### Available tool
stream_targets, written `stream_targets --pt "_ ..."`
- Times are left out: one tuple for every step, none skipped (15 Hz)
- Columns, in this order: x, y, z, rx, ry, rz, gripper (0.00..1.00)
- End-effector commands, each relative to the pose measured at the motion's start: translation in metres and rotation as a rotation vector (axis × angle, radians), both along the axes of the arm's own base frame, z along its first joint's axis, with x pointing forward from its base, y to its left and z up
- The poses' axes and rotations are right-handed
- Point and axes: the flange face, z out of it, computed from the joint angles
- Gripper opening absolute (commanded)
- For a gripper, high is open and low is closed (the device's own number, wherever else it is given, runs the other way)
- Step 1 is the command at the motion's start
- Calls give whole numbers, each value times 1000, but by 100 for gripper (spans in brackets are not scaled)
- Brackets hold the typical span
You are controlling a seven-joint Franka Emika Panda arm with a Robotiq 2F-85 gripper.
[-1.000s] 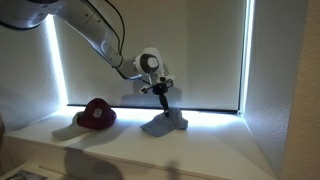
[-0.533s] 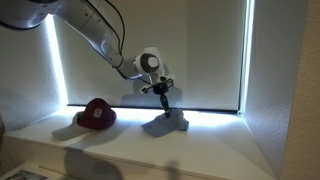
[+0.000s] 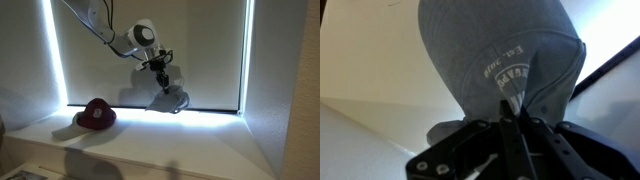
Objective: Move the grey cap to the right then back to the left
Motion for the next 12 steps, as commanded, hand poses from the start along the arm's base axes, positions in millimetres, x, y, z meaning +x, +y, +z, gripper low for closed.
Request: stream_targets --pt "-38 39 69 32 58 193 2" --pt "-47 50 87 32 74 245 2" --pt "-57 61 105 20 91 297 2" --pt "-66 71 119 7 110 350 2" --pt "-73 85 132 -13 128 399 2" --pt "-76 101 141 -36 146 445 2" --pt "-79 117 143 -56 167 492 2" --pt "-77 142 140 -90 193 527 2" --pt "-75 167 132 -121 221 563 2" --pt "-71 197 118 -161 243 599 2" --pt "-67 221 103 -199 270 633 2" --pt "-63 247 87 -242 295 666 2"
